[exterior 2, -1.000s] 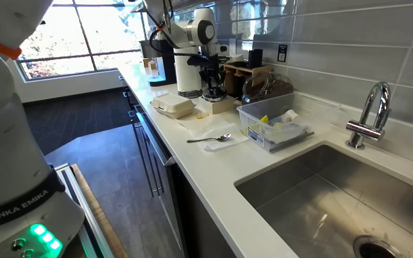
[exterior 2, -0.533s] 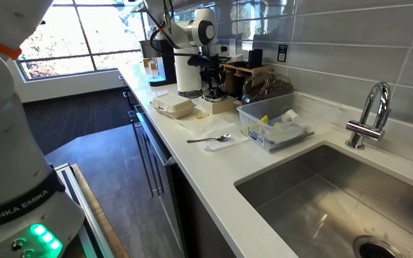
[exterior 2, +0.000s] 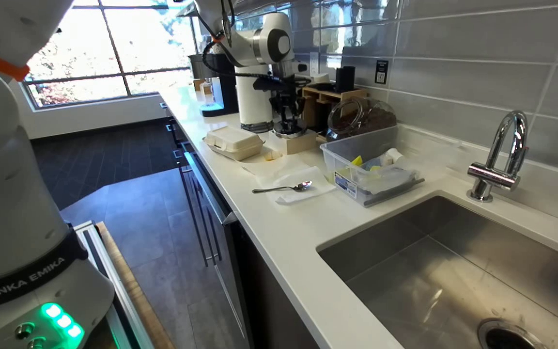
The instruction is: Take the lid off of the coffee jar
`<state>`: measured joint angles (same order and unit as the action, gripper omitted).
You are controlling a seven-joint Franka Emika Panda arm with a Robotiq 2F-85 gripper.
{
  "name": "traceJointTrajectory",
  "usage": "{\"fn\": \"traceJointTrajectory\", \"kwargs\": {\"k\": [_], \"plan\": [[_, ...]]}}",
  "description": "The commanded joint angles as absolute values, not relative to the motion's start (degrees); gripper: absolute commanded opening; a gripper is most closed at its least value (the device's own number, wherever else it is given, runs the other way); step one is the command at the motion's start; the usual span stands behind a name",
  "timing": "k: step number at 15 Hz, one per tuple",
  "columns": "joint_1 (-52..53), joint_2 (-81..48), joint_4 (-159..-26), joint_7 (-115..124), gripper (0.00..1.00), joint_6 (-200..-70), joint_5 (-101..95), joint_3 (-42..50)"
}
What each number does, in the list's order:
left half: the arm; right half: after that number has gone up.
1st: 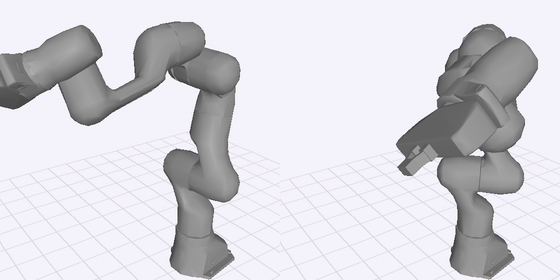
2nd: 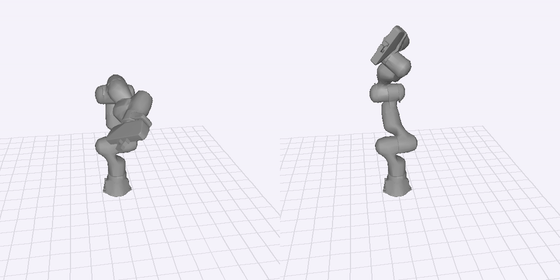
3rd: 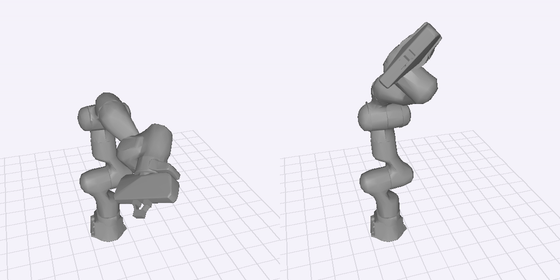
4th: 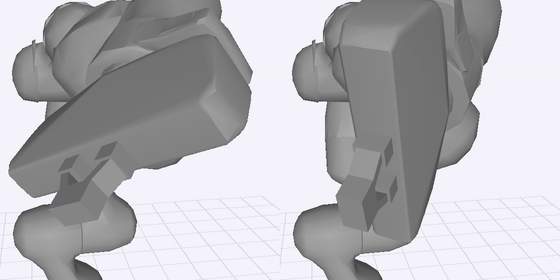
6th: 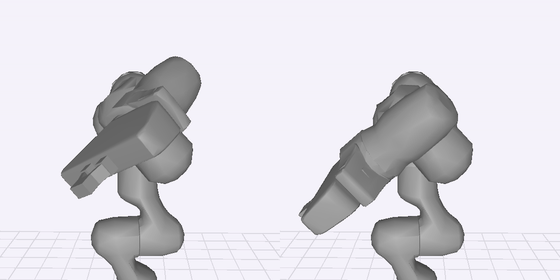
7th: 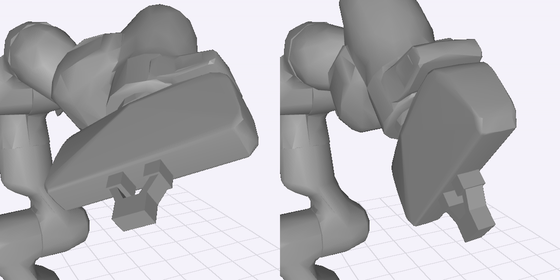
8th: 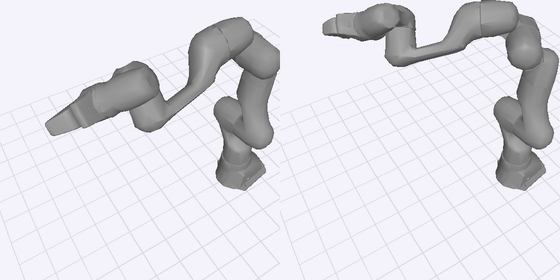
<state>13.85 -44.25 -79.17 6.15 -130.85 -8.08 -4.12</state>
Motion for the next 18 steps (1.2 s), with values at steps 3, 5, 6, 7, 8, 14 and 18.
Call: {"fn": "traceJointTrajectory", "kwargs": {"k": [3,5,6,7,8,14,18], "plan": [[14.0,-46.6,-76.1,4.4,0.21,-128.9,-7.2,-4.5],[14.2,-47.3,-75.2,4.3,0.21,-128.8,-7.4,-4.4],[14.3,-47.7,-74.8,4.3,0.21,-128.8,-7.4,-4.3],[14.4,-48.1,-74.2,4.3,0.21,-128.8,-7.6,-4.2],[14.4,-48.3,-73.9,4.2,0.21,-128.6,-7.5,-4.2],[14.5,-50.0,-71.2,4.3,0.21,-128.0,-7.5,-4.1],[14.5,-50.7,-69.9,4.2,0.21,-127.4,-7.4,-4.1]]}}
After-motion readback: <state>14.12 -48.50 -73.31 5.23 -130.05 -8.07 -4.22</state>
